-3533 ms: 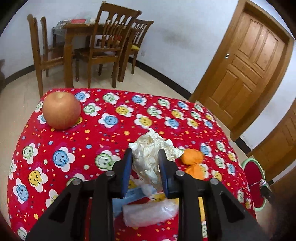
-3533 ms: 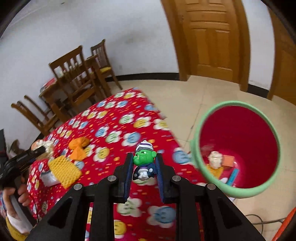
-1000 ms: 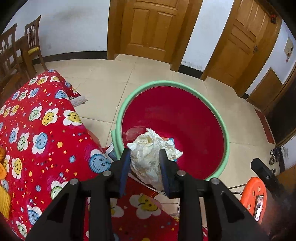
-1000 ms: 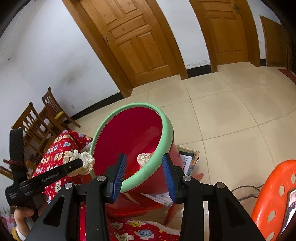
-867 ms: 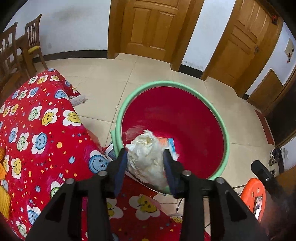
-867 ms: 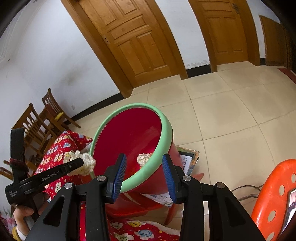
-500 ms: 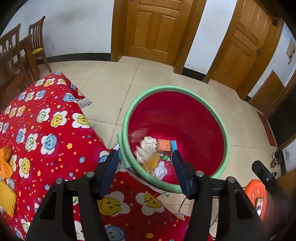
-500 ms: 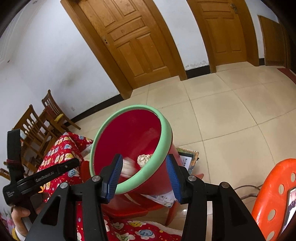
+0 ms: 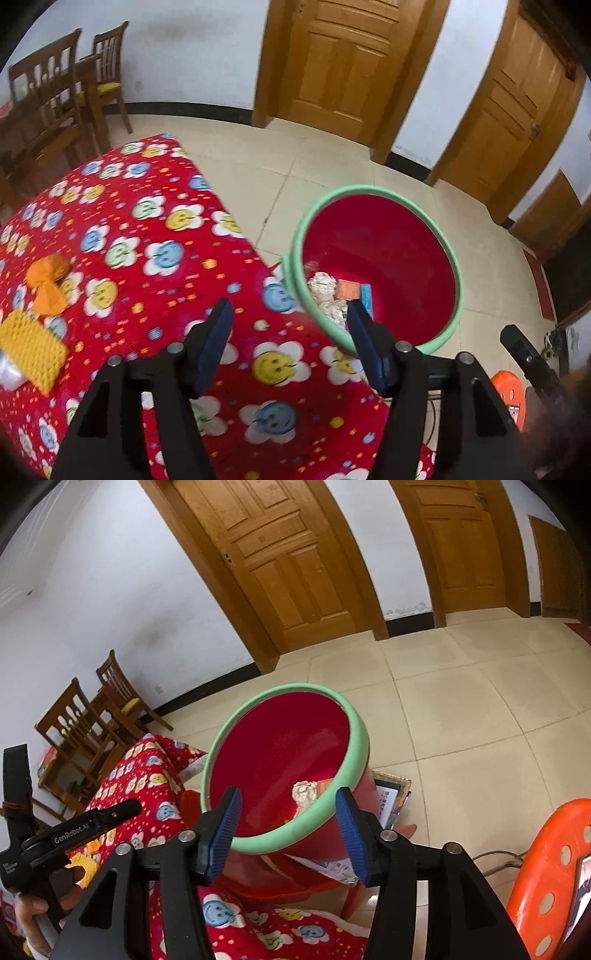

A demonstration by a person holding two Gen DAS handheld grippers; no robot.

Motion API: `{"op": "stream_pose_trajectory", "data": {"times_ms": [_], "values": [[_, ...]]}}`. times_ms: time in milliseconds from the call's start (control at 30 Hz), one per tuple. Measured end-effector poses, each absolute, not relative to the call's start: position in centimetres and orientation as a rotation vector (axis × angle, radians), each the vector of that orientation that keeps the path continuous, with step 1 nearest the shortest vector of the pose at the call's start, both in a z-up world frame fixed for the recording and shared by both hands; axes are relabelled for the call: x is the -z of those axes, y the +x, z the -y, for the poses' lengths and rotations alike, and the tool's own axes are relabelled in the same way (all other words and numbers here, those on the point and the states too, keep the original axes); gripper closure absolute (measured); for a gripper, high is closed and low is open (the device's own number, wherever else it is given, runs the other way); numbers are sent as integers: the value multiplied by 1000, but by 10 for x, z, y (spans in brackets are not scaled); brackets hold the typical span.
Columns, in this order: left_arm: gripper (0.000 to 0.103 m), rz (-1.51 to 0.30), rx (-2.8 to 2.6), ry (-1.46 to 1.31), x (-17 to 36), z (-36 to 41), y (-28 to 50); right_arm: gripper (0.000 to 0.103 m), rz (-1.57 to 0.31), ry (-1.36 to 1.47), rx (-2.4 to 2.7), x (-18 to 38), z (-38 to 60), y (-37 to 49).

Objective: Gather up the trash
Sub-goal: 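Move both tools back toward the table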

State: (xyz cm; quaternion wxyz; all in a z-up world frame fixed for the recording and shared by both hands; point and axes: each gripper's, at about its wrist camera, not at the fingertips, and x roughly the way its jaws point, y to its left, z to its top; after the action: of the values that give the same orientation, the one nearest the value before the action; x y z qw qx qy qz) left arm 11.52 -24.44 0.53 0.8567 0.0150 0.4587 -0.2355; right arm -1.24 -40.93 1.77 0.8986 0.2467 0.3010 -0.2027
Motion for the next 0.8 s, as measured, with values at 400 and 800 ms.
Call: {"op": "stream_pose_trajectory", "data": {"times_ms": [400,800], "values": [[32,-919,368,-45,-19,181,102,43,-637,478,379,-28,384,-11],[32,-895,259,-60,-24,112,82,42,-670,463,291,-26,351,-2]]}}
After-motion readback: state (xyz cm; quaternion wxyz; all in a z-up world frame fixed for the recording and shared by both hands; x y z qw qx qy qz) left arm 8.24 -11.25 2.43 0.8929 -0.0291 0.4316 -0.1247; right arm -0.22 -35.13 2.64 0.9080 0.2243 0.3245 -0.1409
